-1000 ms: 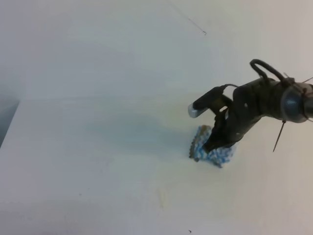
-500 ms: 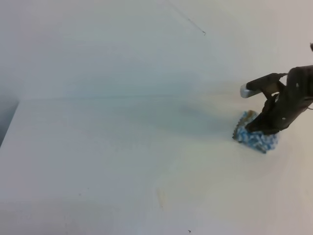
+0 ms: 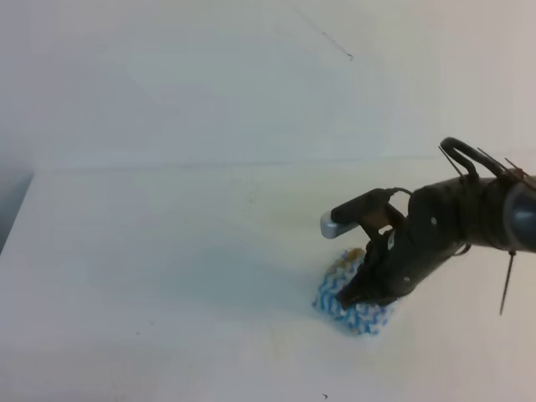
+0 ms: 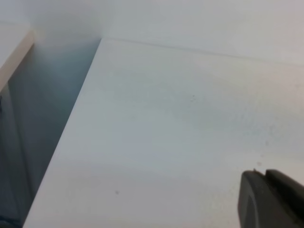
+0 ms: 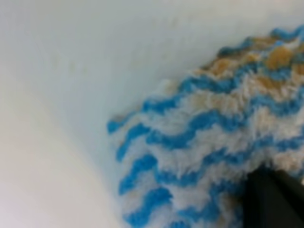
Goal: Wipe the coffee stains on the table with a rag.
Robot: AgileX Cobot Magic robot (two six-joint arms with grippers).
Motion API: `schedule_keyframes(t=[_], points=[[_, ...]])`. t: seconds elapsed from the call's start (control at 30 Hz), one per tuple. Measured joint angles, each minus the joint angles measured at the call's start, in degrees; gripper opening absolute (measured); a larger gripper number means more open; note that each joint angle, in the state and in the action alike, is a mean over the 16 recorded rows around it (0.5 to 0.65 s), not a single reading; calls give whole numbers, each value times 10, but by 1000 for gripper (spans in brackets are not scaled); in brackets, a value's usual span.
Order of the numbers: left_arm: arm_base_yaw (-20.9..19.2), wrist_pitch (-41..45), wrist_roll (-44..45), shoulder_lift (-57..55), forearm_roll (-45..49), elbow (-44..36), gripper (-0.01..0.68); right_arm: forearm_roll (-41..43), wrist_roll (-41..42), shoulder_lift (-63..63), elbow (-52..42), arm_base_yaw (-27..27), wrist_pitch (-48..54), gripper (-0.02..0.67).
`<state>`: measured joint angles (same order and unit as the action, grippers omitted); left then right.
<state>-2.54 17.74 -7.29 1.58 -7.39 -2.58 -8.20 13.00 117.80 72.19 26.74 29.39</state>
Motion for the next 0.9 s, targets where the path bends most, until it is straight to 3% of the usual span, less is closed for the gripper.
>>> schedule_keyframes(t=[0.33, 0.67, 0.9], points=[[0, 0, 0, 0, 0, 0, 0, 15, -43, -105, -93, 24, -40, 9], [0, 0, 0, 0, 0, 0, 0, 31, -57, -186, -34, 24, 14, 104], [0, 0, 0, 0, 0, 0, 0, 114, -111, -323, 0, 24, 78, 156]])
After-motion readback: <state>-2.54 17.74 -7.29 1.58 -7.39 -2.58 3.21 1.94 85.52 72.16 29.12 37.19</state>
